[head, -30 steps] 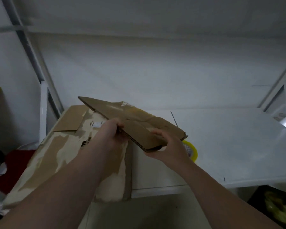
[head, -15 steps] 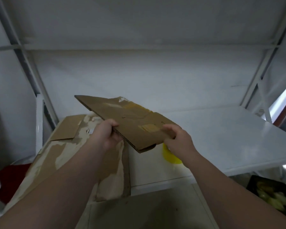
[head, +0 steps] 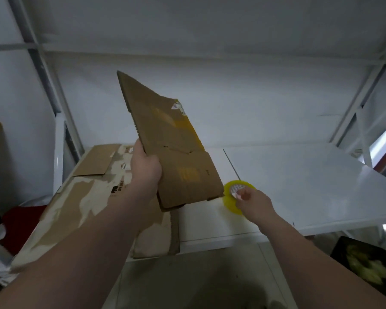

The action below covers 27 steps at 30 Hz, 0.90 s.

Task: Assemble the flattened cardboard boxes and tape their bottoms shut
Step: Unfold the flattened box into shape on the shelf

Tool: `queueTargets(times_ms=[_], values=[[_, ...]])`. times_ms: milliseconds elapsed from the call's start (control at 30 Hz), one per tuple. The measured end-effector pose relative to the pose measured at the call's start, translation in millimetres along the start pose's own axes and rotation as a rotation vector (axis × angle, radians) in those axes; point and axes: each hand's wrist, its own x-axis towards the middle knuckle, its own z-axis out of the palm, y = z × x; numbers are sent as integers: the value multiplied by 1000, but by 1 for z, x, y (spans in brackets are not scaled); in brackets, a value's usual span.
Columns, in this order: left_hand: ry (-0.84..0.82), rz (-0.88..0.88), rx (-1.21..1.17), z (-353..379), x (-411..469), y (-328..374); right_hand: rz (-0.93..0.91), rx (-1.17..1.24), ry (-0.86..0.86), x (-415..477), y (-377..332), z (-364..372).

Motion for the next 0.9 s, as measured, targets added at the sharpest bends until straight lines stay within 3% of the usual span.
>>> queueTargets(times_ms=[333,467,767,900], values=[[29,-4,143,35,57,-57,-78,-492,-180,90,48,75],[40,-41,127,48,71,-72,-68,-669,-135,104,53,87],[32,-111,65,52,62,-76,144,-657,-92,116,82,58],[-11,-162,51,55,50,-71,279,-619,-167,120,100,41]])
